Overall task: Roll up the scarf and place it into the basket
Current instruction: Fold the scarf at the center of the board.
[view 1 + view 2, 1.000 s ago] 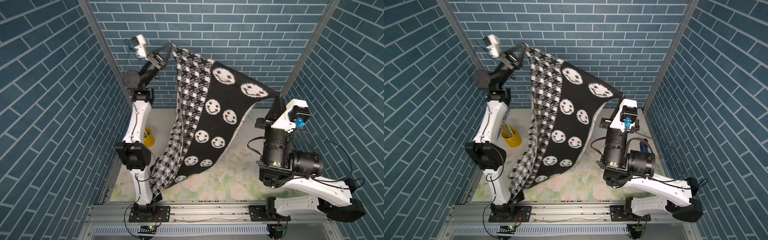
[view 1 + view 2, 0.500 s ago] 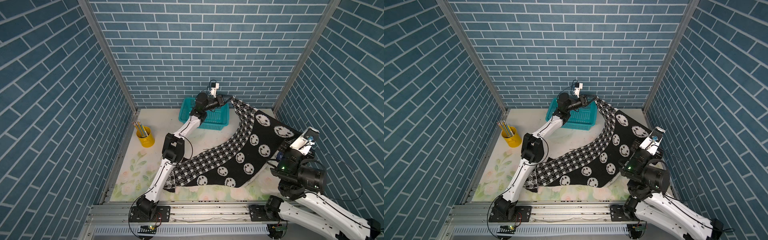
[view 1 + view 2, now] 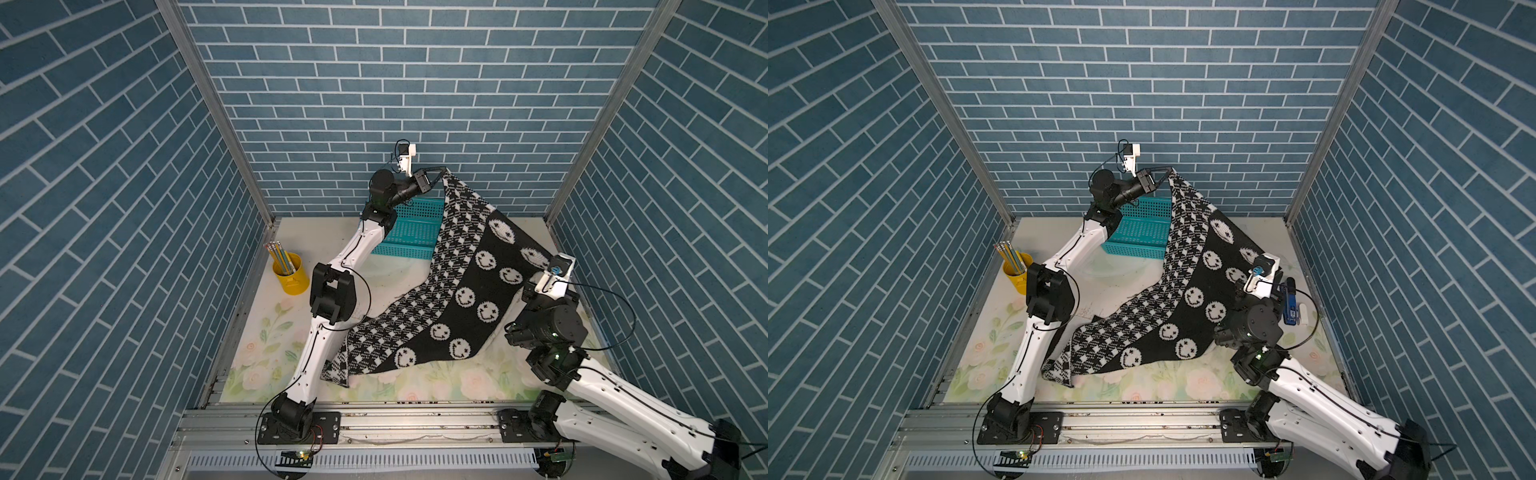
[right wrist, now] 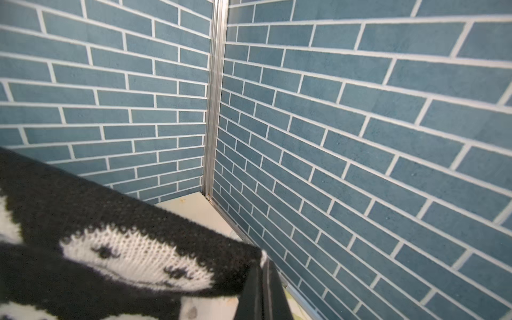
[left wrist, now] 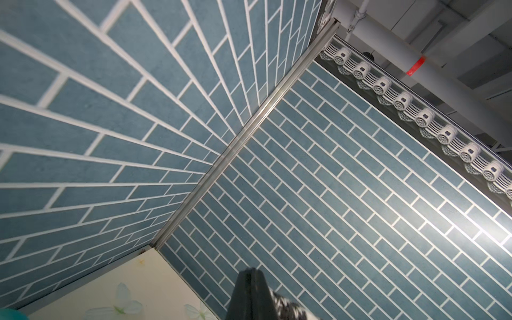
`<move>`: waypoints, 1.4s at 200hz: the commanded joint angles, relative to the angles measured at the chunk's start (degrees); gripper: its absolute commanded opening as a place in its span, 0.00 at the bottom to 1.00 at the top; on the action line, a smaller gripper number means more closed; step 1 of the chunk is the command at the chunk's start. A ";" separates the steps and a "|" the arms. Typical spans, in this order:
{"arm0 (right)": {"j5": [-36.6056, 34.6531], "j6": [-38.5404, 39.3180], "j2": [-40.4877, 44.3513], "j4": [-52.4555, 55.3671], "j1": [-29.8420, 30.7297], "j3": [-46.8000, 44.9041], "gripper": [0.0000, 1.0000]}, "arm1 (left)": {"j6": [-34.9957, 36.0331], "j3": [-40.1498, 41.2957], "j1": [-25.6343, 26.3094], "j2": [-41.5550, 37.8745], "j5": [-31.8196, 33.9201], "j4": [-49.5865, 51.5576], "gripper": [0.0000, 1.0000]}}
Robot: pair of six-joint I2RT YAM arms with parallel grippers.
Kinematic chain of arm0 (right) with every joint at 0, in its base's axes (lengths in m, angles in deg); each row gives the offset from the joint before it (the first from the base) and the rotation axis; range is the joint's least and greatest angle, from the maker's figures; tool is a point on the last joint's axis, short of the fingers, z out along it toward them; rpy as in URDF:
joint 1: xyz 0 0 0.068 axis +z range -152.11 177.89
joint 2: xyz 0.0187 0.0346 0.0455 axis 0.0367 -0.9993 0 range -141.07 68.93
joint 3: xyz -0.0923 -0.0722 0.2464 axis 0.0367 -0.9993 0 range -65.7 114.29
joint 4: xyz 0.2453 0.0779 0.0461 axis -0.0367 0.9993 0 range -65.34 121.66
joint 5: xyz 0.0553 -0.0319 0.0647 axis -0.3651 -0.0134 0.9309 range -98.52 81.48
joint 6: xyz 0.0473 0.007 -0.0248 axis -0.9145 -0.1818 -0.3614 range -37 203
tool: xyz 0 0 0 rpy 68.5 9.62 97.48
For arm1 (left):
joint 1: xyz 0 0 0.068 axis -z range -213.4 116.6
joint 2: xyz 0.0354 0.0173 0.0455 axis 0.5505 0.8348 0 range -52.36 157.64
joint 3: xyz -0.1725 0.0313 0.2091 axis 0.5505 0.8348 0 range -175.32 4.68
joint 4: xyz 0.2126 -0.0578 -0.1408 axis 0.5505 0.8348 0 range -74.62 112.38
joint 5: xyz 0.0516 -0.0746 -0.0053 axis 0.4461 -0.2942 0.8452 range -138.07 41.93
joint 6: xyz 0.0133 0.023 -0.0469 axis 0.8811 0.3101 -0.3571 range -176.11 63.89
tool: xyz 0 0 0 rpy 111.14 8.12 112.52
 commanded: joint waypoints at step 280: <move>-8.56 71.27 -74.54 -60.44 18.44 45.29 0.57 | 29.81 79.00 -14.06 -86.93 55.65 55.30 1.00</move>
